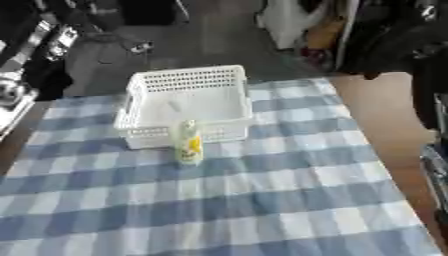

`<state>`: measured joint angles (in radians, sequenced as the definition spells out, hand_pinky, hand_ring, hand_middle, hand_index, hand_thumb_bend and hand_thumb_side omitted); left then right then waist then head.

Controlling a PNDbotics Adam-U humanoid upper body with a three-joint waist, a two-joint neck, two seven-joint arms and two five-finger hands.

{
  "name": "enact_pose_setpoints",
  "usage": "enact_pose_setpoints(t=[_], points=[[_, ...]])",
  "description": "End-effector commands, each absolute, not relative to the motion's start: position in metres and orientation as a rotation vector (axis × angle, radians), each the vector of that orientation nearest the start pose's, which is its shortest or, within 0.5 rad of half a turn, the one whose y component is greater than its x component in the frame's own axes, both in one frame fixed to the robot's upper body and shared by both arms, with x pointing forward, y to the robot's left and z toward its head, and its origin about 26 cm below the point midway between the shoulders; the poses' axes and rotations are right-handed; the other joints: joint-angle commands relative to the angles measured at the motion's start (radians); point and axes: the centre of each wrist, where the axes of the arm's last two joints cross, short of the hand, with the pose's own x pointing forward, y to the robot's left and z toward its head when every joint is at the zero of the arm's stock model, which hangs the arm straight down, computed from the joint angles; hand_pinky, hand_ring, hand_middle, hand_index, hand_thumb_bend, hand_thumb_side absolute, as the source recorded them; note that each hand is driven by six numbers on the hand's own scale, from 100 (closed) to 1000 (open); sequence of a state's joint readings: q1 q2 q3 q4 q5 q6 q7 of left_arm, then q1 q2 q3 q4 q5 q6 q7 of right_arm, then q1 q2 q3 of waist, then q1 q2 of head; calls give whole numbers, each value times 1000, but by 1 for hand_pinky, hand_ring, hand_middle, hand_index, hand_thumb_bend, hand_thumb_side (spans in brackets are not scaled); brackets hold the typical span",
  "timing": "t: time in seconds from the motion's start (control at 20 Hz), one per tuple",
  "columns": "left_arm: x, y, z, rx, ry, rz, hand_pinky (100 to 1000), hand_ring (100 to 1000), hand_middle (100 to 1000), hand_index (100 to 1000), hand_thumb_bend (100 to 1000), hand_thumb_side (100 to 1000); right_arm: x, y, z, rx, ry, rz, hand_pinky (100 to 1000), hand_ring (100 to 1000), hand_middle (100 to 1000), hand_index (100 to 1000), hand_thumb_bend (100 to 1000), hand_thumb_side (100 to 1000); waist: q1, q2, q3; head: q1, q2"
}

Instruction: Pick up objects on the table and place them in the box.

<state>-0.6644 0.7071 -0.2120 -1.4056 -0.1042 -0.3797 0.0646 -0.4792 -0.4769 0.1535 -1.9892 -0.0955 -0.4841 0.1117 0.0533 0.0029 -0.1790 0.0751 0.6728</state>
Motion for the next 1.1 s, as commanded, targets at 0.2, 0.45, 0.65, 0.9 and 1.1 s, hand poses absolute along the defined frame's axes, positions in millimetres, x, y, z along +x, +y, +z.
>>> enact_pose_setpoints(t=[0.2, 0.45, 0.65, 0.9, 1.1], points=[[417, 327, 238, 565, -2140, -1166, 822, 616, 855, 905, 1000, 1000, 307, -231, 254, -186, 3193, -961, 410, 374, 413, 590, 100, 725, -1, -15, -7, 6, -17], [433, 331, 235, 554, -1974, -1340, 837, 640, 860, 915, 1000, 1000, 307, -229, 255, -195, 3186, -975, 411, 376, 414, 592, 100, 732, 0, -14, -11, 2, -37], [444, 329, 227, 521, -1846, -1466, 856, 668, 869, 926, 1000, 1000, 307, -228, 255, -199, 3183, -983, 412, 377, 416, 595, 100, 738, 1, -15, -12, 3, -44], [450, 326, 220, 476, -1754, -1595, 917, 721, 896, 955, 1000, 1000, 307, -228, 256, -206, 3181, -983, 412, 377, 416, 595, 100, 739, 1, -13, -16, 4, -47], [451, 324, 223, 471, -1718, -1694, 959, 767, 913, 969, 1000, 1000, 307, -227, 256, -209, 3182, -984, 412, 377, 416, 595, 100, 739, 1, -13, -16, 5, -46]])
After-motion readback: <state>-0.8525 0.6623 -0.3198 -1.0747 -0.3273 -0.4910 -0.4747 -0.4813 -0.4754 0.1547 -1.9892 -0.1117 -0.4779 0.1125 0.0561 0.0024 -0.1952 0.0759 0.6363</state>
